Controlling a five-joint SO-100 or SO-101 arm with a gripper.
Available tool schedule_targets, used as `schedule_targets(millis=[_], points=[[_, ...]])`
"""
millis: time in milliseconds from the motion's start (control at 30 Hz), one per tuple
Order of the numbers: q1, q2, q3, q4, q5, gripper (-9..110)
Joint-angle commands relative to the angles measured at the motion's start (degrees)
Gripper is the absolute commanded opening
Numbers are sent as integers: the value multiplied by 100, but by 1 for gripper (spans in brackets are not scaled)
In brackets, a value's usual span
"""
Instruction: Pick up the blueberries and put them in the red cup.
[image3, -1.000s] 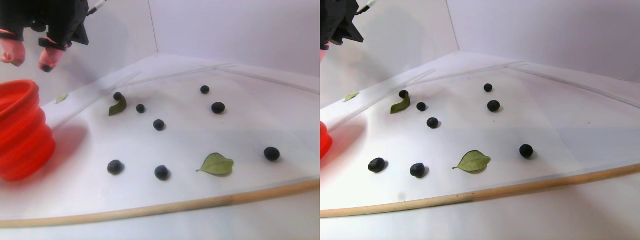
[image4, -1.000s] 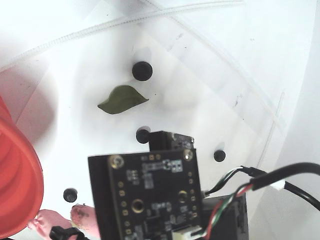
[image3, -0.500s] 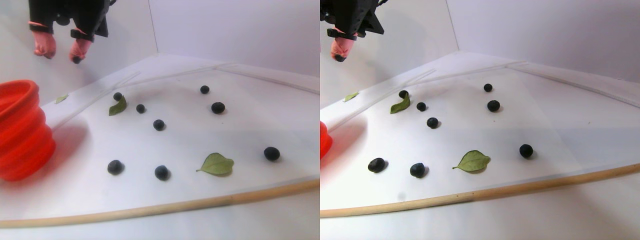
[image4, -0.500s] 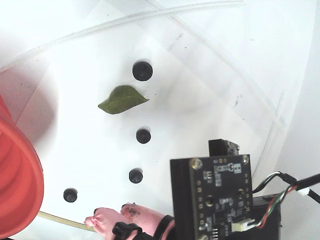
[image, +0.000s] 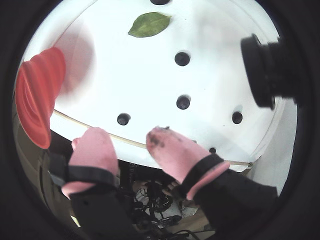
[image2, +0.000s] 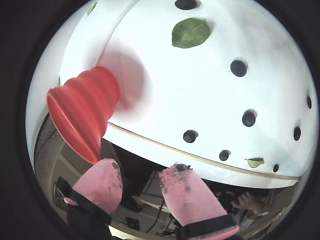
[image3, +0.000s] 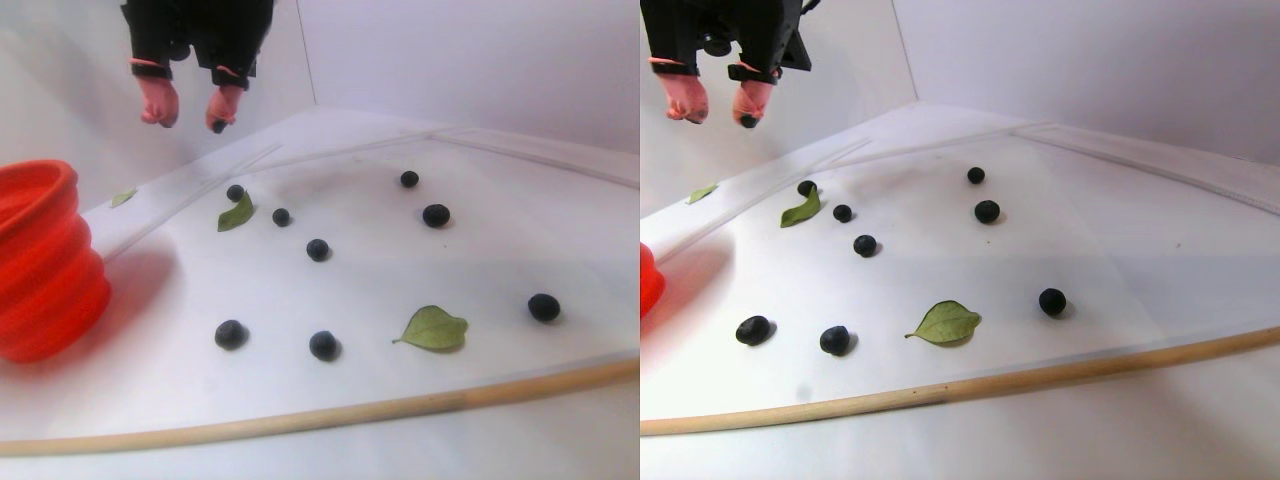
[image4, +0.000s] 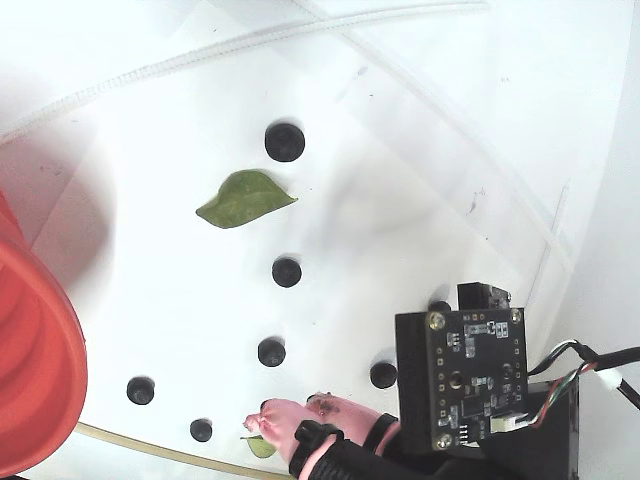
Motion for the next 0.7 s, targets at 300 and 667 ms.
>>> schedule_targets(millis=[300,667], points=[[422,316,149,-352,-492,14],[642,-44,343,-1151,-1011,15]])
